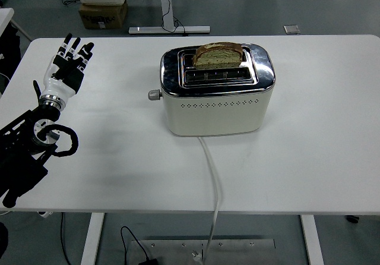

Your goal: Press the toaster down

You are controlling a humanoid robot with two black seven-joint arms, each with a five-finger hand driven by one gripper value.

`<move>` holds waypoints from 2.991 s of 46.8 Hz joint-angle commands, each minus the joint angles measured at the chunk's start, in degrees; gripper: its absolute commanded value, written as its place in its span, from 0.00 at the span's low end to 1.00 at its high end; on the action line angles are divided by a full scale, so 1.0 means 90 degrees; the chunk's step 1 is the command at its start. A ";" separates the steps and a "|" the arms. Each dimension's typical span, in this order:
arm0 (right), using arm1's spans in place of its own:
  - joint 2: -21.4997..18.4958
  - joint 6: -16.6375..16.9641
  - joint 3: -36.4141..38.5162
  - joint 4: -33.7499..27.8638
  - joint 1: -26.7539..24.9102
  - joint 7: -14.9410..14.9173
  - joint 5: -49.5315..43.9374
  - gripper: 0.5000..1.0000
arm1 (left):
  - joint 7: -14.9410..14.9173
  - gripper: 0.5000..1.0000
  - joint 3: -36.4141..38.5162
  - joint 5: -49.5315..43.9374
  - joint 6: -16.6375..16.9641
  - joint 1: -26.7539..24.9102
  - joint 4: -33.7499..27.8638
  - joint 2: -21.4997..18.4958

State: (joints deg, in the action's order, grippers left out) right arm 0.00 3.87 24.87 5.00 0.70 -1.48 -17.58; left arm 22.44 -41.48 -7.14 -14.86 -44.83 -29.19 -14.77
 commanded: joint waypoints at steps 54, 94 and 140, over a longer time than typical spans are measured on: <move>0.0000 0.0000 0.0000 0.0001 0.0000 -0.0002 0.0000 1.00 | 0.0036 1.00 0.0049 0.1632 -0.0068 -0.0029 -0.0047 -0.0126; 0.0000 -0.0010 0.0000 0.0001 0.0000 -0.0002 0.0000 1.00 | 0.0046 1.00 0.0078 0.3683 -0.0517 -0.0048 -0.0594 -0.1034; 0.0000 0.0000 0.0000 0.0001 0.0000 -0.0002 0.0000 1.00 | 0.0056 1.00 0.0088 0.5480 -0.0683 -0.0048 -0.1424 -0.1669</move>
State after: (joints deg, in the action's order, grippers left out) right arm 0.00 3.86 24.87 5.01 0.70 -1.49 -17.58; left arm 22.91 -40.68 40.89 -20.50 -45.26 -42.04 -28.99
